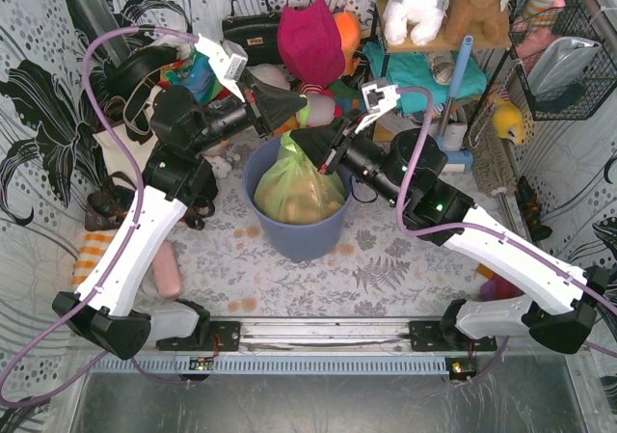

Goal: Tie the trash bag

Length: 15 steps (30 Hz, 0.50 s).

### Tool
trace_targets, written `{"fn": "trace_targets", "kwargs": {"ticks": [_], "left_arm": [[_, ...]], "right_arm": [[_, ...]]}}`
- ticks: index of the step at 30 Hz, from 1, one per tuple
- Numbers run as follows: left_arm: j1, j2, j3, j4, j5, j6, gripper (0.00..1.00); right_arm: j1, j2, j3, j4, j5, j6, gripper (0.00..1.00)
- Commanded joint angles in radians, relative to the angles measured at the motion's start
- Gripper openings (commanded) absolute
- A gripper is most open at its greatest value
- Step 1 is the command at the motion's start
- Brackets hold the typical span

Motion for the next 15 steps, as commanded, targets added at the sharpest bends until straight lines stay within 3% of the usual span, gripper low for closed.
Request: {"fn": "trace_targets", "kwargs": {"ticks": [1,10,11,13,15], "left_arm": [[0.005,-0.014,0.065,0.121,0.065,-0.049,0.00],[0.005,-0.043,-0.058,0.125,0.010,-0.061,0.00],[0.006,-0.047,-0.063,0.119,-0.012,-0.069,0.03],[0.006,-0.053,-0.059,0.110,-0.050,-0.073,0.23],[0.008,-0.054,-0.029,0.086,-0.087,-0.059,0.41]], "right_arm": [[-0.005,-0.012,0.061,0.093,0.045,-0.050,0.00],[-0.008,-0.022,-0.012,0.061,0.055,-0.009,0.00],[-0.009,-0.024,-0.012,0.057,0.052,-0.008,0.00],[-0.008,-0.025,0.005,0.048,0.038,-0.013,0.00],[-0.008,-0.026,0.038,0.033,0.030,-0.022,0.13]]}}
